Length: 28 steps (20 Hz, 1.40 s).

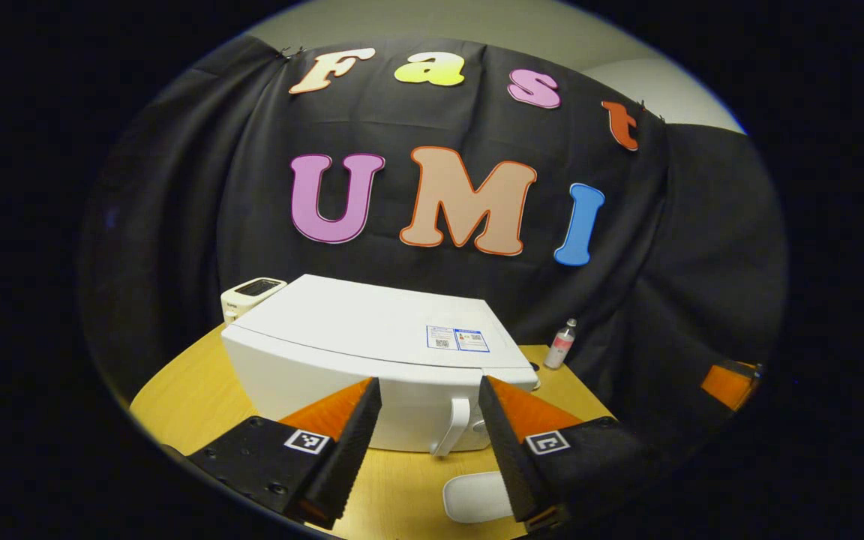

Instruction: Open the microwave oven with the left hand, put the food in, and close the microwave oven.

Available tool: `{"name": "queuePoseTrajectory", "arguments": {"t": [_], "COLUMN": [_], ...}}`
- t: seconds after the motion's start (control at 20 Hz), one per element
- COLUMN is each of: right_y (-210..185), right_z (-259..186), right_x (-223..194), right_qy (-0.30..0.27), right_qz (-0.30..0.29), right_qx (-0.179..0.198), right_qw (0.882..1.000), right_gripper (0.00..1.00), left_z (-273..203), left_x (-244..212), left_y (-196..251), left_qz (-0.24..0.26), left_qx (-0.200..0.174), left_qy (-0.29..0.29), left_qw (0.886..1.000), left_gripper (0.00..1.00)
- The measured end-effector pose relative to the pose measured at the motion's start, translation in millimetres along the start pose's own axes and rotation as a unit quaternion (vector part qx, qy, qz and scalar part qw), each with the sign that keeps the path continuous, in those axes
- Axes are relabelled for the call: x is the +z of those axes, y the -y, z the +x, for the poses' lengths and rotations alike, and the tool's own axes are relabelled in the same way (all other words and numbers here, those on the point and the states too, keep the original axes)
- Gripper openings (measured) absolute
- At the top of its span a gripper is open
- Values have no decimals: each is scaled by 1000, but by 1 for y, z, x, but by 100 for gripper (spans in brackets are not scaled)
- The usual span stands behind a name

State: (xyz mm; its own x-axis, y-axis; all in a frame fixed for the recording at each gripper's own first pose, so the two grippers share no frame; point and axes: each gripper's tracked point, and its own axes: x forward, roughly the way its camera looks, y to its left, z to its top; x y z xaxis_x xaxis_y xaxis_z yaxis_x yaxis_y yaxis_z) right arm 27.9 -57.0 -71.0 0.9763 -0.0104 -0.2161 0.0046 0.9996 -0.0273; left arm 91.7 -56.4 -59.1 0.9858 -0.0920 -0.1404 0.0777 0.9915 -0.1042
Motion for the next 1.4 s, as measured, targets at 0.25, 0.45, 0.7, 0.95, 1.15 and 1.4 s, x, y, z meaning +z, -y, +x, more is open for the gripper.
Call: {"name": "queuePoseTrajectory", "arguments": {"t": [0.25, 0.45, 0.7, 0.95, 1.15, 1.4], "right_y": [-32, -52, -69, -61, -56, -53], "right_z": [10, 11, 8, 9, 7, 7], "right_x": [23, 34, 34, 34, 38, 38], "right_qy": [18, 30, 23, 22, 29, 31], "right_qz": [-2, -12, 5, 7, 12, 8], "right_qx": [52, 86, 126, 124, 122, 122], "right_qw": [998, 996, 992, 992, 992, 992], "right_gripper": [92, 92, 92, 98, 98, 98], "left_z": [-18, -47, -60, -61, -59, -53], "left_x": [20, 22, 23, 25, 28, 28], "left_y": [-18, -22, -16, -5, -3, 12], "left_qz": [-9, 3, 22, 33, 57, 69], "left_qx": [57, 83, 94, 84, 91, 78], "left_qy": [28, 35, 38, 35, 36, 35], "left_qw": [998, 996, 995, 995, 994, 994], "left_gripper": [96, 96, 96, 96, 96, 97]}}
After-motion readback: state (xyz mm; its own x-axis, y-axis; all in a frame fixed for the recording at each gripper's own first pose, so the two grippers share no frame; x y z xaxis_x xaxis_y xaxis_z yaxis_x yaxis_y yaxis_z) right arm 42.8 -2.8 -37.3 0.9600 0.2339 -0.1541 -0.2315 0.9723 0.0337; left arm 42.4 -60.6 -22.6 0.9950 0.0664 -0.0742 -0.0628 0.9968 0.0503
